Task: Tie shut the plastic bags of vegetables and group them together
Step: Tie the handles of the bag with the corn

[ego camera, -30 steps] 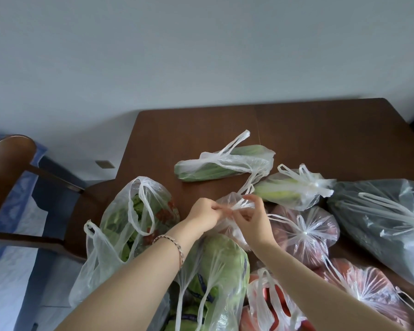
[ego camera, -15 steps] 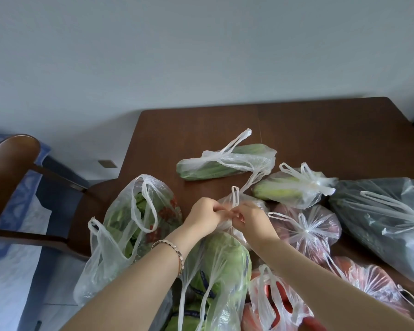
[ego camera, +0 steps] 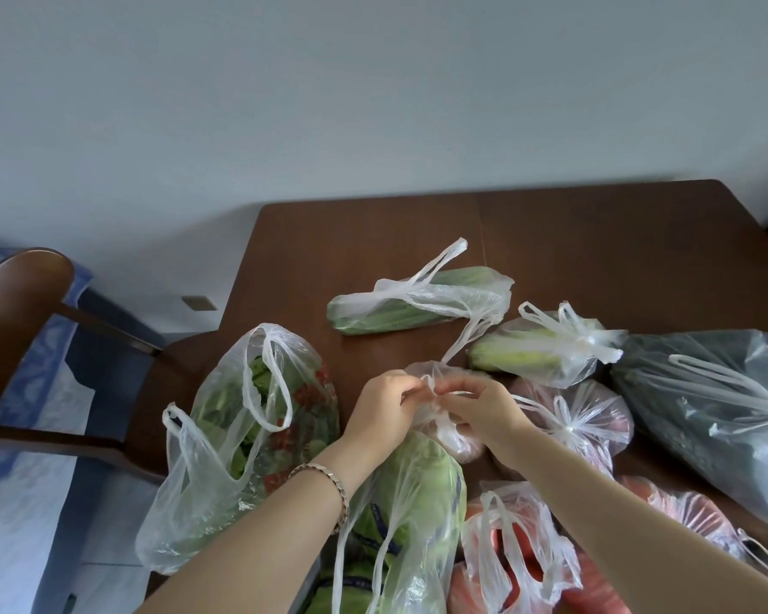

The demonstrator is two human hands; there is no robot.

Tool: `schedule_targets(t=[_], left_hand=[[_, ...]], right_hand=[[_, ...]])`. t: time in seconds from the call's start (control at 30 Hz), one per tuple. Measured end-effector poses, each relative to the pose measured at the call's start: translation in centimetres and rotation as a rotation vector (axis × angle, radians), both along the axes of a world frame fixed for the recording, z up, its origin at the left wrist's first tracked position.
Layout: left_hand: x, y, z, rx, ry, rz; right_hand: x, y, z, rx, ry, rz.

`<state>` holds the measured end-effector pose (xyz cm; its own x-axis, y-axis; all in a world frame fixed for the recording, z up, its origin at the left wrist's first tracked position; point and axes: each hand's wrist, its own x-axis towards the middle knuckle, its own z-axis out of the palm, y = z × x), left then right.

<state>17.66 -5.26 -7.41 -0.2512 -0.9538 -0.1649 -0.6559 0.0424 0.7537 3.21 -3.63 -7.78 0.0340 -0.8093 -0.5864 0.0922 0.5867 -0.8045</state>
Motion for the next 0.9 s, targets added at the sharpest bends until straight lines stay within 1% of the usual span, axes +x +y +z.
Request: schedule_targets(t=[0.03,0.07,0.1,0.2,0.27,0.3,0.33,0.47,0.53,0.63,0.73,0.8,0.87,0.9], left_hand=[[-0.1,0.0,-0.1,0.018,0.010,0.005],[-0.3,-0.1,-0.1,0.058,0.021,0.026],[-0.4,-0.3,0.0,0.124,0.033,0.061],[-0.9,-0.9,0.2,0.368,0.037,0.164],[-1.0,-1.0,0.5,0.489,0.080,0.226],[-1.0,-1.0,0.8,0.522,0.088,0.239],[-1.0,-1.0,1.0,0.537,0.082,0.245],[-1.1,-1.2,1.2,0.517,0.000,0.279],[-1.3,-1.1,1.1,0.453,-0.064,0.214],[-1.5,-0.4,1.3,0.341,-0.146,0.136],[-0.9,-0.3,0.7,0.246,-0.227,0.161],[-0.7,-0.1,0.4,0.244,-0.253,0.172],[-0.8,-0.1,0.3,0.227,-0.310,0.136],[-1.0,-0.2,0.7,0.192,-0.350,0.104]], right_hand=[[-0.3,0.0,0.1,0.045,-0.124,-0.009],[-0.4,0.2,0.0,0.043,-0.171,0.002],[-0.5,0.4,-0.2,-0.012,-0.103,0.044],[0.0,1.0,-1.3,-0.359,0.435,0.177],[0.3,1.1,-2.1,-0.629,0.677,0.263],[0.3,1.2,-2.7,-0.726,0.770,0.307],[0.4,1.2,-2.9,-0.787,0.851,0.329],[0.3,0.7,-2.5,-0.897,1.119,0.315],[0.4,0.8,-2.1,-0.958,1.263,0.382],[-0.1,1.4,-1.8,-0.954,1.323,0.449],[-0.8,2.4,-2.3,-0.919,1.272,0.398],[-0.8,2.9,-2.5,-0.851,1.233,0.422],[-0.4,2.9,-2.2,-0.748,1.255,0.471],[-0.3,2.4,-1.9,-0.678,1.215,0.487]])
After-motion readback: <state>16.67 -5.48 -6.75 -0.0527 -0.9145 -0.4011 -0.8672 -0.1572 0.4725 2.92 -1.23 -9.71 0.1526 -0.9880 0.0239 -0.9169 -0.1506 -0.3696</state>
